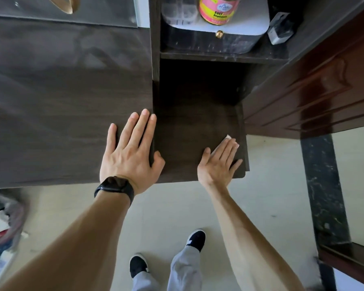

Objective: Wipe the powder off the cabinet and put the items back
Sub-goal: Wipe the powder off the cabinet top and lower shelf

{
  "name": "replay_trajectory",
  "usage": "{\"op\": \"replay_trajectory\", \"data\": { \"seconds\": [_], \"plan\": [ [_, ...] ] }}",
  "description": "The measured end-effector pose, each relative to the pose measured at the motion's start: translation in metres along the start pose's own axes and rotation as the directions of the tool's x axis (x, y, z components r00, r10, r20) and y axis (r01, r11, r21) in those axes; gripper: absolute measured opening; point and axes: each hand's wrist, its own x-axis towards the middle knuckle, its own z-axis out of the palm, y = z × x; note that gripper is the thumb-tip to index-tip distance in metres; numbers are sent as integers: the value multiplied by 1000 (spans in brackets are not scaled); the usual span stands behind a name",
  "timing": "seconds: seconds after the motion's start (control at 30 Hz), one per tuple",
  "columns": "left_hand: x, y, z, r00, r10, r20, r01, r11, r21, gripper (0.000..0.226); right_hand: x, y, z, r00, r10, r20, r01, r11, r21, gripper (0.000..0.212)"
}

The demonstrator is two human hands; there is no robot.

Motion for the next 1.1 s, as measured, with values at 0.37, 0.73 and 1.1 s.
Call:
{"op": "replay_trajectory", "data": {
  "seconds": [0.37, 0.73, 1.1],
  "plan": [
    [1, 1, -2, 1000, -11, 4, 10, 1000, 5, 80, 38, -48, 8, 813, -567, 134, 582, 798, -155, 66],
    [2, 1, -4, 1000, -9, 16, 9, 1000, 30, 81, 118, -90, -7, 962, -259, 82, 263, 964, -47, 70],
    [1, 1, -5, 999, -8, 40, 7, 1000, 27, 80, 81, -1, -15, 1000, -10, -12, 10, 1000, -1, 73]
  ]
}}
